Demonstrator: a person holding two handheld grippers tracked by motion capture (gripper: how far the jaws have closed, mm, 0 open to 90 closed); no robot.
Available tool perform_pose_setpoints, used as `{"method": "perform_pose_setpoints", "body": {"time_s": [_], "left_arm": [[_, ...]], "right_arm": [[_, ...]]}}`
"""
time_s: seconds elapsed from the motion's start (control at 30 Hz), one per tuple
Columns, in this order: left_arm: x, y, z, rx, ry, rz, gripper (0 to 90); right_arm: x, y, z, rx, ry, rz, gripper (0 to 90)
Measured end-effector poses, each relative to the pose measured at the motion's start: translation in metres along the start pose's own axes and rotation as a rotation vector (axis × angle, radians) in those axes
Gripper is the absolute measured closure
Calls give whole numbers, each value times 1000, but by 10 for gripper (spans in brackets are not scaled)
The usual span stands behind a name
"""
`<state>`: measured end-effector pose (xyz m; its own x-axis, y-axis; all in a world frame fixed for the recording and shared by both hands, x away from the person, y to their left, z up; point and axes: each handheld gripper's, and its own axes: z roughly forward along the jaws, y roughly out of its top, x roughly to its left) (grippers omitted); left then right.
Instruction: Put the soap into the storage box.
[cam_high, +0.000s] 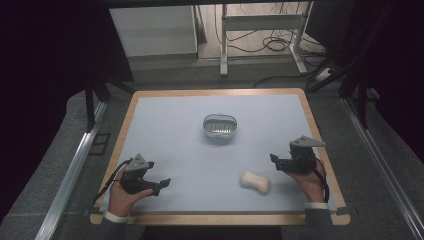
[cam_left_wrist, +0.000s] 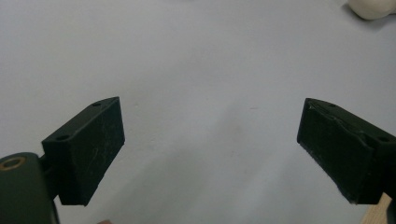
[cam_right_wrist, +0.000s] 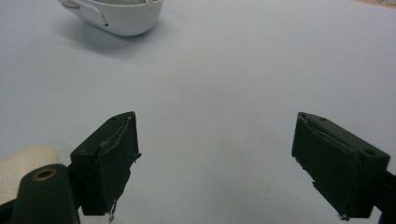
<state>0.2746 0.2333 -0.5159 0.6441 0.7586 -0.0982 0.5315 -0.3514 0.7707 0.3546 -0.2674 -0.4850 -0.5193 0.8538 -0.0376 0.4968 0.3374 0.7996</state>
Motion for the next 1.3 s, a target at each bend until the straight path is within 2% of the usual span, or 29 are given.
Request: {"method": "perform_pose_setpoints", "body": {"time_s": [0.23, 0.43, 0.73, 0.93, 1.03, 1.2, 1.3], "left_arm": [[0, 0, -1, -2, -2, -3, 80], [0, 1, -1, -3, -9, -13, 77], [0, 1, -2, -8, -8, -16, 77], [0, 0, -2, 1, -2, -17, 77], [-1, 0, -1, 5, -2, -15, 77], [-1, 0, -2, 5, 2, -14, 77], [-1, 0, -2, 4, -1, -14, 77]], "right_arm": [[-1, -2, 3, 3, 0, 14, 145], [0, -1, -1, -10, -17, -11, 145], [1, -1, -4, -8, -26, -2, 163], [6, 1, -3, 0, 11, -3, 164], [9, 3, -1, 43, 4, -42, 175], [7, 8, -5, 43, 20, -21, 192], [6, 11, -8, 40, 14, -24, 192]]}}
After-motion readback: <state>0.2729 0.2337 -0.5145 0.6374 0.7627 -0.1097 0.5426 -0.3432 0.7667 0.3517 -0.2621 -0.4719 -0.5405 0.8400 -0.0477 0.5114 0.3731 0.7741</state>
